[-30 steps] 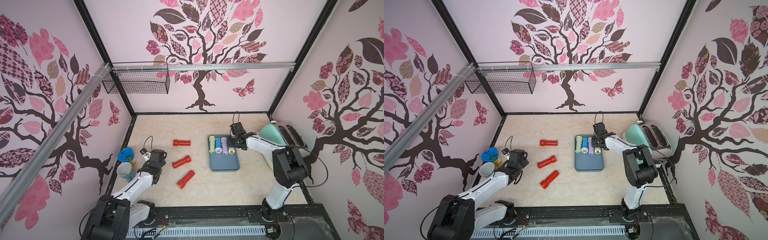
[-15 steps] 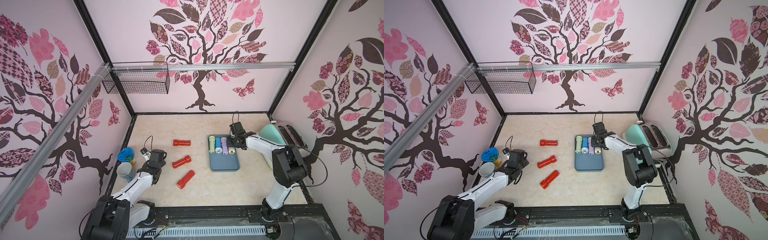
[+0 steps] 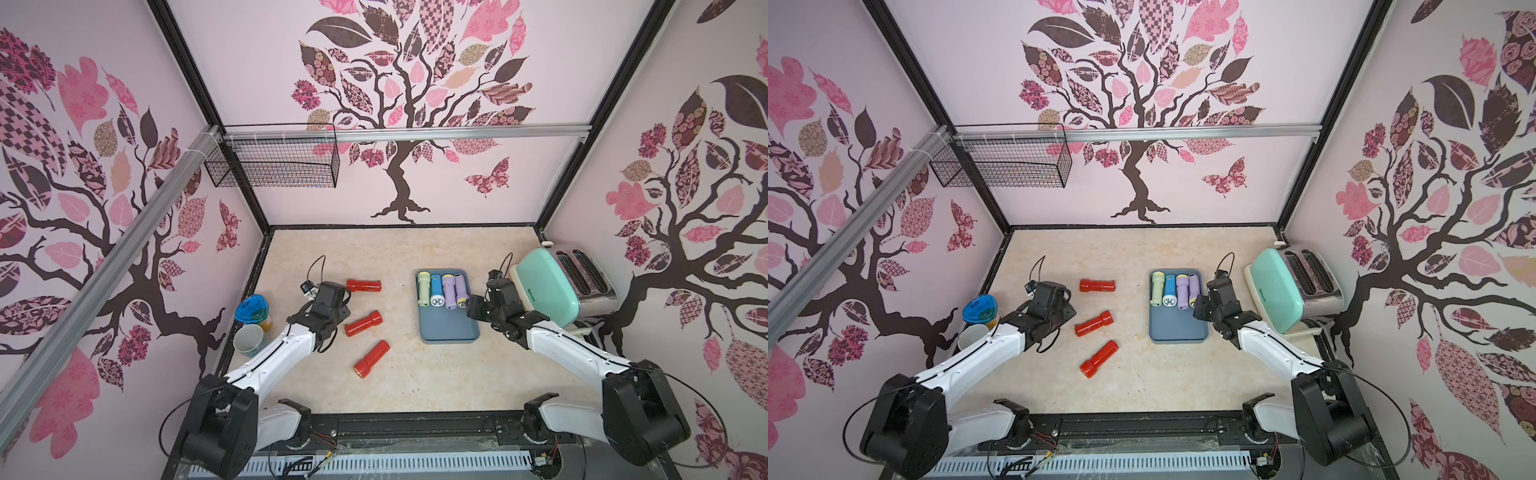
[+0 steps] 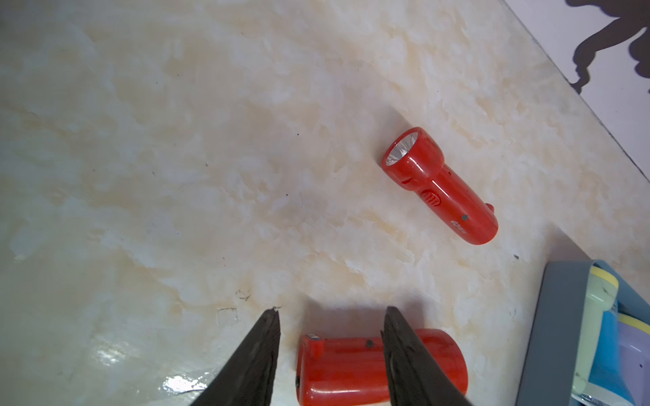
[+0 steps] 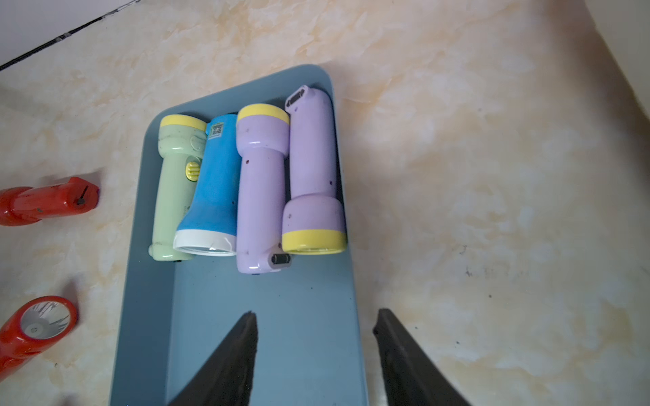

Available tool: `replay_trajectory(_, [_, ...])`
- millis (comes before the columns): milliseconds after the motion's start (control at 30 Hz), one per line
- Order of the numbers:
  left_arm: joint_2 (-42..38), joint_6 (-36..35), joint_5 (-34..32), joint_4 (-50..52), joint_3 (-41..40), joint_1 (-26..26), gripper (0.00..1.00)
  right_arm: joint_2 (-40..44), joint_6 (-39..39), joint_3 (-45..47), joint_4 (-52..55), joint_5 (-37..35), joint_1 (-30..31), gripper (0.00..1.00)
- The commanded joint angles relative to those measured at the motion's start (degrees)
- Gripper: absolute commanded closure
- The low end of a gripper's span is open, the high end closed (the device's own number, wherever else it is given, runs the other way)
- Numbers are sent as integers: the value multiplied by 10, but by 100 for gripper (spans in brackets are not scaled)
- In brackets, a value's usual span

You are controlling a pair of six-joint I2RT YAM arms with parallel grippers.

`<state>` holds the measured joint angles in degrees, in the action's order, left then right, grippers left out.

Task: Put the flashlights into the storage boxes
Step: Place the flashlight at the storage box, then pick up the flashlight from the center of the board.

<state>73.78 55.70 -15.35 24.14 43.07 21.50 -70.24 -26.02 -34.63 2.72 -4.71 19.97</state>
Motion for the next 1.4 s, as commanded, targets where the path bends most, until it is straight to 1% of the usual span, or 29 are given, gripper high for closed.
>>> replay_trajectory(0, [50,82,20,81,81,2,49,36,-26,-7,-58,-31,3,38])
replay_trajectory(100, [89,122,17,123,141,6,49,45,-35,4,-57,-41,3,36])
replay_trajectory(233, [131,166,24,132,182,9,48,50,-36,-6,-44,-40,3,36])
replay_trajectory(367, [180,204,47,137,226,11,47,65,-36,-2,-42,-67,3,33])
replay_trajectory(500, [234,232,76,127,272,13,47,67,-40,-1,-44,-66,3,33])
replay_trajectory(567, [256,247,73,139,295,14,47,64,-43,-3,-45,-68,3,32])
replay_trajectory(633, [273,266,56,158,318,17,47,62,-45,-6,-40,-74,3,32])
replay_trajectory(800, [312,292,42,144,340,20,46,64,-47,-10,-29,-77,3,31])
replay_trajectory(900, [338,300,41,141,356,20,45,64,-45,-13,-28,-84,3,29])
replay_trajectory(1133, [404,285,46,157,421,21,45,56,-46,-27,-13,-84,4,26])
replay_trajectory(1200, [415,276,40,164,440,22,45,55,-47,-27,-11,-84,3,25])
replay_trajectory(1367, [417,274,19,165,446,24,44,52,-45,-28,-11,-84,3,25])
